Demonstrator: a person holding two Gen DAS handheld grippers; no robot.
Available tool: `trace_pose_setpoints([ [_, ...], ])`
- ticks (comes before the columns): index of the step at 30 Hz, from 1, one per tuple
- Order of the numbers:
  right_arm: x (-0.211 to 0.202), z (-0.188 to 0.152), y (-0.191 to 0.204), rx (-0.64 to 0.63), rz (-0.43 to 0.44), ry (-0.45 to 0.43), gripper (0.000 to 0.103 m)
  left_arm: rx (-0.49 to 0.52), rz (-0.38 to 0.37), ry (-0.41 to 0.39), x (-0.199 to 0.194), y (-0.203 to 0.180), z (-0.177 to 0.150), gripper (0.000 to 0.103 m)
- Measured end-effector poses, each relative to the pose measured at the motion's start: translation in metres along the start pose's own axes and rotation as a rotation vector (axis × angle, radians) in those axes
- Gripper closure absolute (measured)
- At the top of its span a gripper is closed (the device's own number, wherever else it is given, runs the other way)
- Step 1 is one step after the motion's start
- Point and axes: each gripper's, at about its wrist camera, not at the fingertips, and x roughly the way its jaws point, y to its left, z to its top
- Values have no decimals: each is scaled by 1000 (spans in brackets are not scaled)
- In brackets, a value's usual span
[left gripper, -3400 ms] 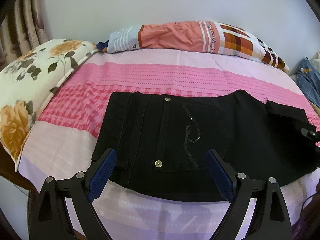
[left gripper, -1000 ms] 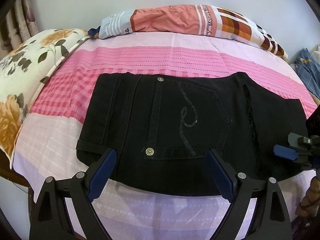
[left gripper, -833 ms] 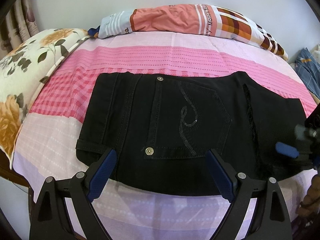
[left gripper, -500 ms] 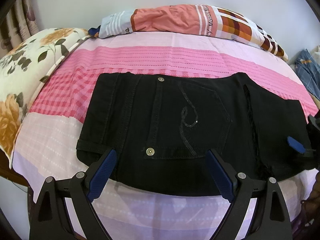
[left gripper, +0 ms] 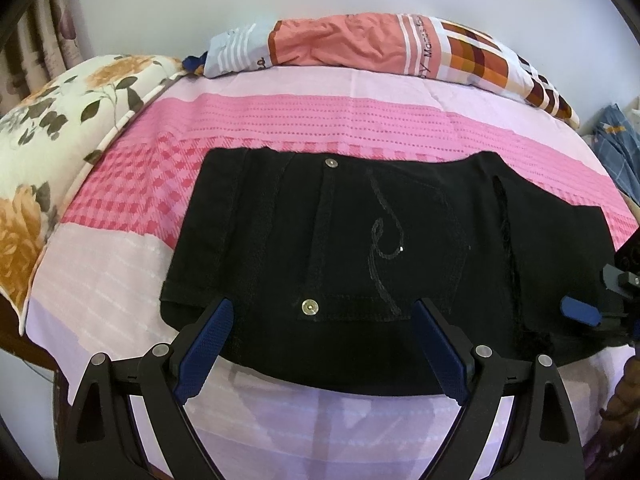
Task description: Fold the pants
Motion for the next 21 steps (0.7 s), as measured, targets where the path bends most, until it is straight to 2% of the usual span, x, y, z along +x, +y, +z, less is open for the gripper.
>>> trace_pose_setpoints([
  [7, 0, -1, -1, -1, -13, -9, 54, -6, 29, -35, -9, 13, 7, 12],
  [13, 0, -2, 0, -3, -25, -23, 54, -9, 97, -84, -17, 37, 15, 12],
  [21, 0, -5, 4, -35, -75, -38, 54, -53, 126, -92, -17, 63, 20, 12],
])
